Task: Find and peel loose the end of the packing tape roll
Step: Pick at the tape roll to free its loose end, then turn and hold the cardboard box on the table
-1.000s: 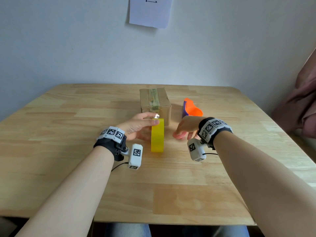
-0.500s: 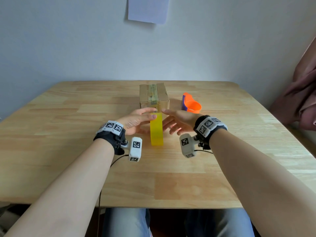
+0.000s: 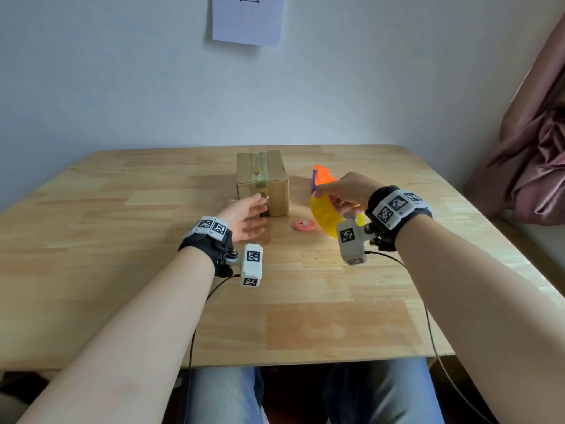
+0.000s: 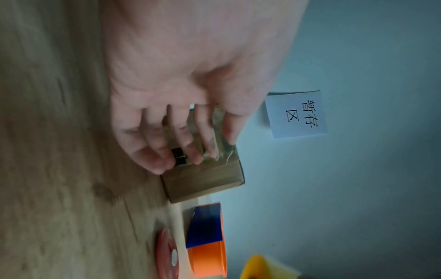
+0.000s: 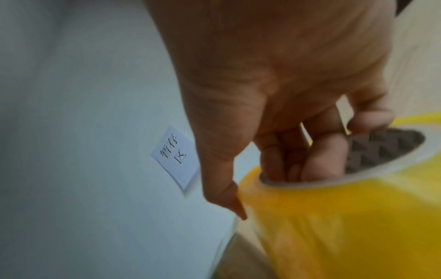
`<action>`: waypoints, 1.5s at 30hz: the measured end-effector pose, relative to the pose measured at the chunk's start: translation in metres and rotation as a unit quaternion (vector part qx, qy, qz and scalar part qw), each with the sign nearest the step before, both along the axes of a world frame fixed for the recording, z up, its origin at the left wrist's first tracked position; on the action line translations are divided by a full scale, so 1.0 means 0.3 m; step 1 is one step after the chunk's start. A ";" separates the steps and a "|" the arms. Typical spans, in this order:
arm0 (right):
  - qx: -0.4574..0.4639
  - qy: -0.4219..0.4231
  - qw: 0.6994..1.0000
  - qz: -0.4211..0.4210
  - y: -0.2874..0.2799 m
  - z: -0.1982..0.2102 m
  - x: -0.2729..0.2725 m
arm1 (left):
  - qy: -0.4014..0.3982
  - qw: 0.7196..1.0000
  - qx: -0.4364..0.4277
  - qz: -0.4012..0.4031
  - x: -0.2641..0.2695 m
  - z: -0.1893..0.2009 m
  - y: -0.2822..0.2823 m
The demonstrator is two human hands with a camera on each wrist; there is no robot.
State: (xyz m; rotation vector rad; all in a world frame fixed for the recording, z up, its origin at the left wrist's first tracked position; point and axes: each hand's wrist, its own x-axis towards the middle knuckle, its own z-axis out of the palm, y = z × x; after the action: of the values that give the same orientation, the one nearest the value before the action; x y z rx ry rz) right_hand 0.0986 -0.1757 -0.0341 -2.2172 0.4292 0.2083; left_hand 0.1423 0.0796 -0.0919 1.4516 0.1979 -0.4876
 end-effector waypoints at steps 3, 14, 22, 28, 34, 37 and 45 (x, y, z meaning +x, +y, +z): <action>-0.091 0.004 0.995 -0.036 -0.072 -0.038 -0.004 | 0.009 1.000 -0.001 0.027 0.016 -0.030 -0.026; -0.162 0.050 0.984 -0.058 -0.138 -0.190 0.053 | 0.008 1.000 -0.014 0.006 0.058 -0.084 -0.039; -0.148 -0.148 0.978 -0.007 0.054 -0.023 0.174 | -0.002 0.999 -0.008 -0.049 0.081 -0.085 0.013; -0.086 -0.237 0.951 0.179 0.259 -0.027 0.230 | 0.005 0.995 0.016 -0.096 0.106 -0.077 0.051; -0.075 -0.238 0.944 0.215 0.294 -0.153 0.300 | -0.023 0.999 0.010 -0.042 0.120 -0.111 0.061; -0.043 -0.243 0.950 0.193 0.287 -0.180 0.325 | -0.020 1.000 -0.019 -0.012 0.112 -0.133 0.054; -0.002 -0.242 0.953 0.182 0.287 -0.180 0.323 | 0.001 0.995 -0.095 0.031 0.079 -0.149 0.024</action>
State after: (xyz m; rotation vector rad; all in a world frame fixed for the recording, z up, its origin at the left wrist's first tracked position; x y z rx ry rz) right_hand 0.1955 -0.0898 -0.0882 -2.2390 -0.2508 -0.1454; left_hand 0.1659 0.0867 -0.1366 1.2561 0.1923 -0.4462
